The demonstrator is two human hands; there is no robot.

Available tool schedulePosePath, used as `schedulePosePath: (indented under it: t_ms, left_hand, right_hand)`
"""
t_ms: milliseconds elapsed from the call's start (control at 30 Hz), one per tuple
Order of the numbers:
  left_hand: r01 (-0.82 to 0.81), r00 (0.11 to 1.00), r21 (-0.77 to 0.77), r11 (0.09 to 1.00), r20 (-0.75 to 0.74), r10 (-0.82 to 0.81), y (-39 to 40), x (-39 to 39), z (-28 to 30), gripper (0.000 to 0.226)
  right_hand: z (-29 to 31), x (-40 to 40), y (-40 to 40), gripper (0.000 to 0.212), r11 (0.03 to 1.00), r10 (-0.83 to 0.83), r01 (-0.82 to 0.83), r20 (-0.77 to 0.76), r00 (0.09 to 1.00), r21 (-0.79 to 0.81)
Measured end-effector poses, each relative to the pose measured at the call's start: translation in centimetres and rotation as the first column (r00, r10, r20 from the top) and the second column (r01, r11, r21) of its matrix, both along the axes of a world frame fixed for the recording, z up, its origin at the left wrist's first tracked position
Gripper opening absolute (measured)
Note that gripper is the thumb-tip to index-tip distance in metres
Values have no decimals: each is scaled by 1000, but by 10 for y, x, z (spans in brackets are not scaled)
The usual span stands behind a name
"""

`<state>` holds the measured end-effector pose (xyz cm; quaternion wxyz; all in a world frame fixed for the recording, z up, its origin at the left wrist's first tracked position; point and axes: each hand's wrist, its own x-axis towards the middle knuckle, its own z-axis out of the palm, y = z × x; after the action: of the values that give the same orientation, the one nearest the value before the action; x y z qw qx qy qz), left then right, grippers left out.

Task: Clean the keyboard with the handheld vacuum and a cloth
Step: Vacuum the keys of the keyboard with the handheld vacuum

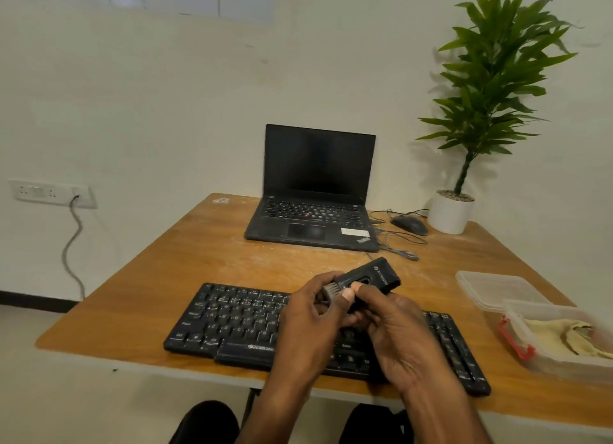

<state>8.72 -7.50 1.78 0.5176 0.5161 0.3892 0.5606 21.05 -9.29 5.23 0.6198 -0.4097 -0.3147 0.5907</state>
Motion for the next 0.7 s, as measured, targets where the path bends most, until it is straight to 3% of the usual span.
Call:
schedulePosePath:
  t_ms: [267,400,467,567,700]
  left_hand:
    - [-121,955,125,985,-256,150,2,-61,6,47]
    - [-223,884,191,956,-373,281,12,-128,6,63]
    - [-141,861,197,970,-460,218,16,-167,1,84]
    - [50,823,51,997,-568,-12,19,-213,-4,120]
    - [251,667,-137,958,-693,-273,32,-237,-5,138]
  right_hand:
    - [13,-37,6,17,992,20,-40,168,986,117]
    - [12,-49,24,27,973,-8,-101,470,883,205]
    - [10,-53,36,38,963,-17,-148,599,801,226]
    - [9,-65,52,44,937,-25,-233,714,699,261]
    - [9,-91,67,45,893,-16,-346,786,618,290]
